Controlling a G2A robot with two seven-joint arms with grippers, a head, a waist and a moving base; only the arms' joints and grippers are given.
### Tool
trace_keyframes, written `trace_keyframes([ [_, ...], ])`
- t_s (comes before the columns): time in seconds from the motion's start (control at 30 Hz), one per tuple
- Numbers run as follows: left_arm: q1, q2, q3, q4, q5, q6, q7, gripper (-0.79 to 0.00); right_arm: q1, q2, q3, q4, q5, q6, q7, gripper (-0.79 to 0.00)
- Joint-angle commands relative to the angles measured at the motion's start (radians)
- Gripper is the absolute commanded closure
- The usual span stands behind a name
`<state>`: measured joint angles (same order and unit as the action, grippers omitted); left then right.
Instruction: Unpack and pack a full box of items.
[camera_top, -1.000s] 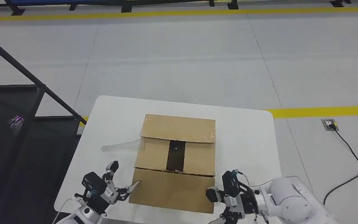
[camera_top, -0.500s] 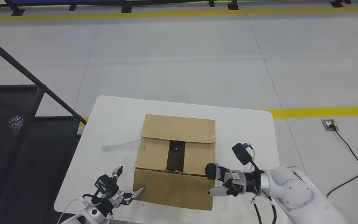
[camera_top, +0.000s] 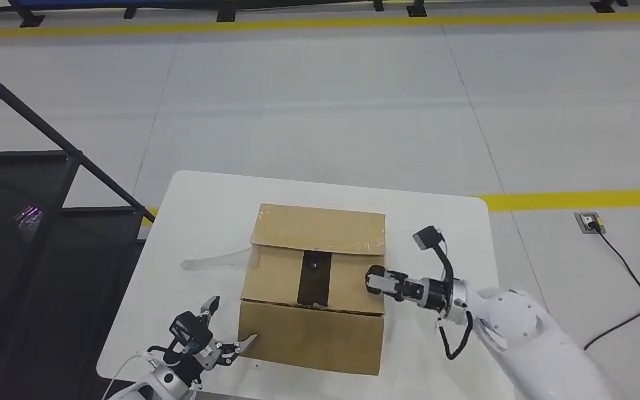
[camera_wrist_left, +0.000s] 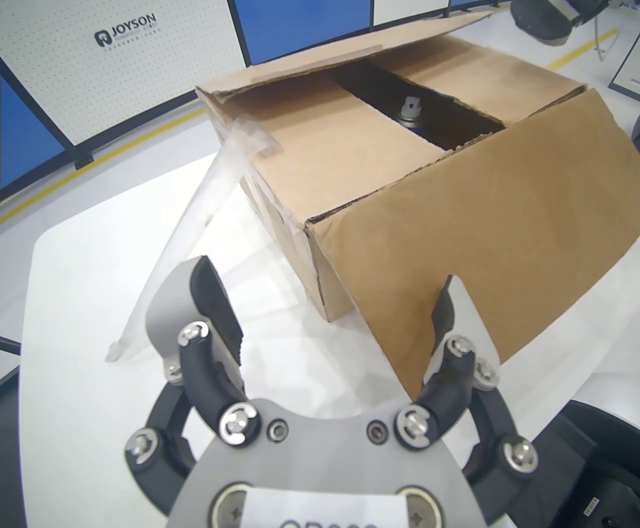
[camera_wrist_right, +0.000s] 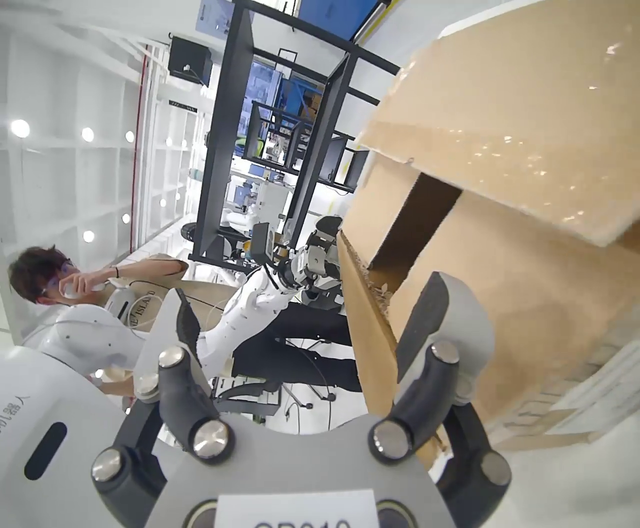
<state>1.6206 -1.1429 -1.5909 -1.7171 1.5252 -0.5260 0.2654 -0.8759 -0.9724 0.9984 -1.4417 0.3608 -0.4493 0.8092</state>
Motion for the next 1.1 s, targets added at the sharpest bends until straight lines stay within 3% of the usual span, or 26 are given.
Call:
trace_keyframes([
  [0.0, 0.0, 0.0, 0.0, 0.0, 0.0, 0.0, 0.0, -0.785, 0.021, -0.008, -0.013, 0.035, 0.005, 0.008, -0.007, -0.785],
  [0.4, 0.0, 0.0, 0.0, 0.0, 0.0, 0.0, 0.0, -0.785, 0.131, -0.052, -0.055, 0.14, -0.024, 0.038, -0.061, -0.785],
  [0.73, 0.0, 0.0, 0.0, 0.0, 0.0, 0.0, 0.0, -0.785, 0.252, -0.088, -0.078, 0.166, -0.192, 0.113, -0.238, -0.785],
  [1.07, 0.0, 0.0, 0.0, 0.0, 0.0, 0.0, 0.0, -0.785, 0.401, -0.156, -0.16, 0.319, -0.359, 0.185, -0.453, -0.785],
])
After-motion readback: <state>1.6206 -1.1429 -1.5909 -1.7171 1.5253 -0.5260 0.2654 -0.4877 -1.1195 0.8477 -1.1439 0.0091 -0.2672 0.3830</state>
